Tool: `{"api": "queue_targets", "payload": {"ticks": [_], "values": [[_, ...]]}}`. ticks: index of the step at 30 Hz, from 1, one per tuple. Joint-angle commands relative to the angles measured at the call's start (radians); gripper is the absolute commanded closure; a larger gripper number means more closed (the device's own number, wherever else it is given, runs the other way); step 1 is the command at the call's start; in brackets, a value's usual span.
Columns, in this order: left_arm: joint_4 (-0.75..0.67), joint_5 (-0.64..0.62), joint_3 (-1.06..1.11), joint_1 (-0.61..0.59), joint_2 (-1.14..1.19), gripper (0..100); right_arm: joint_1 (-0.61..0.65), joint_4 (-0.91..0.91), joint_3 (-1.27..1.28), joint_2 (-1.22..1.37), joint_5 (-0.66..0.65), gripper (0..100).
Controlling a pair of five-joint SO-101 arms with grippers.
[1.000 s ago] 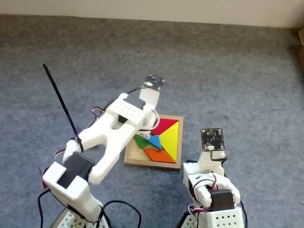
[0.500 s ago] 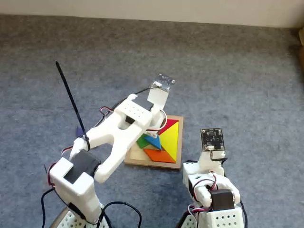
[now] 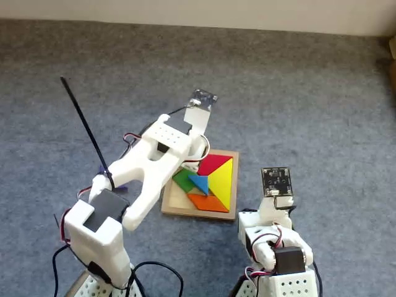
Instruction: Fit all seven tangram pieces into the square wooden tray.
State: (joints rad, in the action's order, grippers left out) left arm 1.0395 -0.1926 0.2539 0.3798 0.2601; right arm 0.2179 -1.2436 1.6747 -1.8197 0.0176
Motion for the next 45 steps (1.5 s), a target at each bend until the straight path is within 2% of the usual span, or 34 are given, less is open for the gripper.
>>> {"api": "queue_targets", "payload": {"ticks": [1, 8, 15, 24, 29, 45], "values": [[0.014, 0.002, -0.019, 0.004, -0.091, 98, -0.008, -0.007, 0.15, -0.016, 0.005, 98.4], [-0.017, 0.008, 0.111, 0.087, -0.211, 98, -0.008, -0.007, 0.15, -0.016, 0.005, 98.4], [-0.068, 0.008, 0.143, 0.111, -0.173, 97, -0.008, -0.007, 0.15, -0.016, 0.005, 98.4], [-0.06, 0.009, 0.148, 0.14, -0.156, 98, -0.008, -0.007, 0.15, -0.016, 0.005, 98.4], [-0.009, 0.009, 0.148, 0.173, -0.156, 98, -0.008, -0.007, 0.15, -0.016, 0.005, 98.4], [0.032, 0.009, 0.143, 0.174, -0.159, 98, -0.008, -0.007, 0.15, -0.016, 0.005, 98.4]]}}
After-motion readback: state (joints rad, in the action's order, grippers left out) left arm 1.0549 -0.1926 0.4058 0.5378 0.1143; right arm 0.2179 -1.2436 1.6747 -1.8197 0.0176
